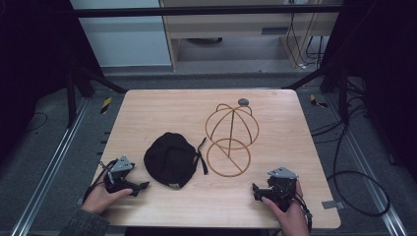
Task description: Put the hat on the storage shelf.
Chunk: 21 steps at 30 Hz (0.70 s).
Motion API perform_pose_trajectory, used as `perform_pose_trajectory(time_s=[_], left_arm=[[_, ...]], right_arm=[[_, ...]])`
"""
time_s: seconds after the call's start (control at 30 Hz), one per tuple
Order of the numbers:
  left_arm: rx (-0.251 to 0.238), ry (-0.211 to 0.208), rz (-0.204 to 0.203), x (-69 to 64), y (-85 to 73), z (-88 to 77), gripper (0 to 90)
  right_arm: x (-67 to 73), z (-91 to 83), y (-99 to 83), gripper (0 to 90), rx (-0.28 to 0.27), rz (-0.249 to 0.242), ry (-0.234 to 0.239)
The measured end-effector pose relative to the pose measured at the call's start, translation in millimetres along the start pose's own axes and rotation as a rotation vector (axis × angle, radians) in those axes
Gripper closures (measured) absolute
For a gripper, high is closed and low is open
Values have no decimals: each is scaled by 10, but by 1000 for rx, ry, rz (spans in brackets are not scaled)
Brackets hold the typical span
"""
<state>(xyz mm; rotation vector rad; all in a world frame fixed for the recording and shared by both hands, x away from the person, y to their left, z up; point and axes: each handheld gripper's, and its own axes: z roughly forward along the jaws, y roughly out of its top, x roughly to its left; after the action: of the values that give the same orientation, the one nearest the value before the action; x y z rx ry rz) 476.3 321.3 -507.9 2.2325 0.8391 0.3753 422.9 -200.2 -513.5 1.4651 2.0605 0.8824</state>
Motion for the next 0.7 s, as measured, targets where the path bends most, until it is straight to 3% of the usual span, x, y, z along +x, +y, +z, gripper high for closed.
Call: perform_pose_trajectory(time_s=[0.2,0.37,0.7], left_arm=[[8,4,-8,-10,2,-7,8],[15,-6,11,-58,38,-68,53],[-84,-44,22,-244,252,-230,52]], right_arm=[[-2,0,0,4,-1,-2,1],[-3,0,0,4,-1,-2,1],[-2,0,1,4,-1,-2,1]])
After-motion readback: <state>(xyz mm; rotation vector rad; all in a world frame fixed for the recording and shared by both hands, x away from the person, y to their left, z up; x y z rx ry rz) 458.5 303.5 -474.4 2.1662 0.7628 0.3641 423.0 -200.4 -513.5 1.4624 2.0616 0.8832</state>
